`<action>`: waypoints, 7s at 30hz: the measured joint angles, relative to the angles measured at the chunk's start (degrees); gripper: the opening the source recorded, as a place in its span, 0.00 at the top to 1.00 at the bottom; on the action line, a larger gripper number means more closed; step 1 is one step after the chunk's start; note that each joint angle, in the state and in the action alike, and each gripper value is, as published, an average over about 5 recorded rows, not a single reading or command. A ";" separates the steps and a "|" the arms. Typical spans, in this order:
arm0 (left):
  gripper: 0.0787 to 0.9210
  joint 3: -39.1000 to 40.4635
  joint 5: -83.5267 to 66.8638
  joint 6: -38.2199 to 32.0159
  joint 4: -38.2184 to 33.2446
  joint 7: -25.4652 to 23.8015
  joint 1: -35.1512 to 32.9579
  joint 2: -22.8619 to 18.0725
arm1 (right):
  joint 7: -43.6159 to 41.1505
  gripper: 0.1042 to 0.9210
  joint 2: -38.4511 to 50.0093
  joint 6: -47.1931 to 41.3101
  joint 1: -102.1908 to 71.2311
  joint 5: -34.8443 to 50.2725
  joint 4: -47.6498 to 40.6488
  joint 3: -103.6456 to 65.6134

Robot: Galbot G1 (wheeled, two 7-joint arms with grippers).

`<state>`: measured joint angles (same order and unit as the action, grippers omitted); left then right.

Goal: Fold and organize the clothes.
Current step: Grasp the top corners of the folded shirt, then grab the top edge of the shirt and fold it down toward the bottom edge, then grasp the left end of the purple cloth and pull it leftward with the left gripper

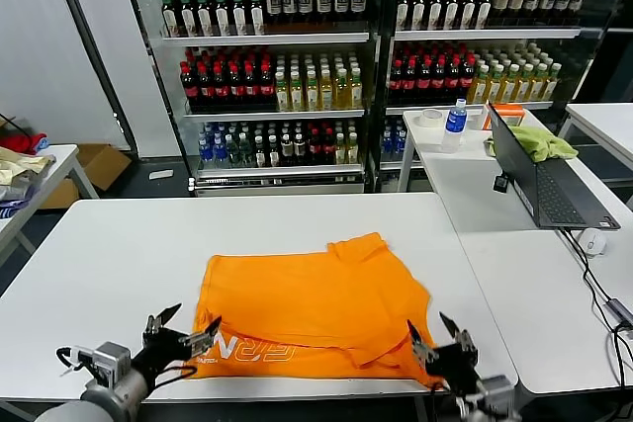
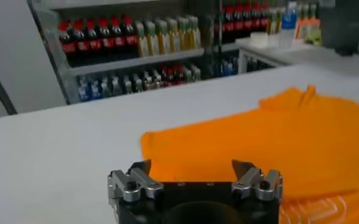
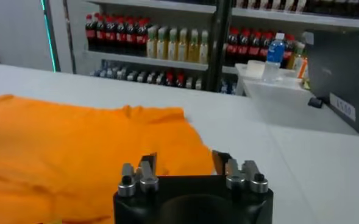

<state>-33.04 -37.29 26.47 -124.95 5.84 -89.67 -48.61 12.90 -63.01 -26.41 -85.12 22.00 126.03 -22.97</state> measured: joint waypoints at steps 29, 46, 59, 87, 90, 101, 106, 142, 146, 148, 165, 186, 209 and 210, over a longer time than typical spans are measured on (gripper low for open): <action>0.12 22.01 -7.36 -0.80 28.76 1.49 34.80 -0.61 | 6.23 0.12 -10.06 -5.35 44.76 9.26 -40.22 16.28; 0.12 25.37 -7.64 1.22 38.23 1.37 41.65 -2.06 | 7.20 0.12 -14.35 -5.35 48.33 9.10 -49.13 17.88; 0.16 25.81 -7.08 0.76 40.16 0.14 41.93 -2.20 | 7.87 0.28 -14.79 -4.65 48.00 10.30 -50.66 18.03; 1.00 24.07 -7.06 -1.16 38.14 -2.57 39.38 -1.90 | 6.00 0.99 -12.65 -3.52 45.54 14.06 -45.68 16.74; 1.00 23.36 -7.23 -1.91 37.21 -2.87 38.63 -1.48 | 6.46 0.99 -11.62 -3.99 44.46 14.88 -42.64 16.36; 1.00 18.71 -7.91 -3.99 30.38 -3.52 32.36 0.62 | 6.87 0.99 -7.50 -4.86 37.15 16.09 -29.79 13.83; 1.00 15.98 -7.76 -4.61 26.62 -3.70 28.30 1.37 | 6.50 0.99 -5.82 -4.81 32.13 15.56 -24.46 12.46; 1.00 8.06 -4.47 -2.71 12.91 -0.82 10.38 -0.51 | 2.51 0.99 -3.38 -0.71 15.70 6.33 -14.81 9.14; 1.00 8.12 -4.03 -2.18 12.85 -0.42 10.02 -0.49 | 2.30 0.99 -3.35 -0.69 15.24 5.81 -14.72 9.36; 0.99 8.29 -3.52 -1.69 12.80 -0.04 9.76 -0.56 | 2.06 0.99 -3.45 -0.70 14.89 5.36 -14.72 9.47; 0.47 7.29 1.77 -0.81 9.17 3.77 7.18 -2.02 | 1.57 0.54 -3.96 -1.97 8.55 1.00 -7.87 5.18; 0.12 11.41 -4.71 -1.53 9.30 16.08 7.46 -5.78 | 1.52 0.12 -6.16 -1.64 -1.06 -4.58 -1.14 -0.70; 0.84 12.97 -4.85 -1.45 9.42 16.92 5.99 -7.82 | 1.80 0.12 -7.63 -1.49 -1.98 -7.45 -1.21 0.62; 0.87 12.92 -4.57 -1.45 9.42 16.71 5.94 -7.78 | 1.87 0.12 -7.54 -1.54 -1.88 -7.46 -1.19 0.69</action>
<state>-20.12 -41.86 25.02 -115.53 22.55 -83.73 -56.39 14.77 -70.54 -27.95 -87.00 14.54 124.84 -22.28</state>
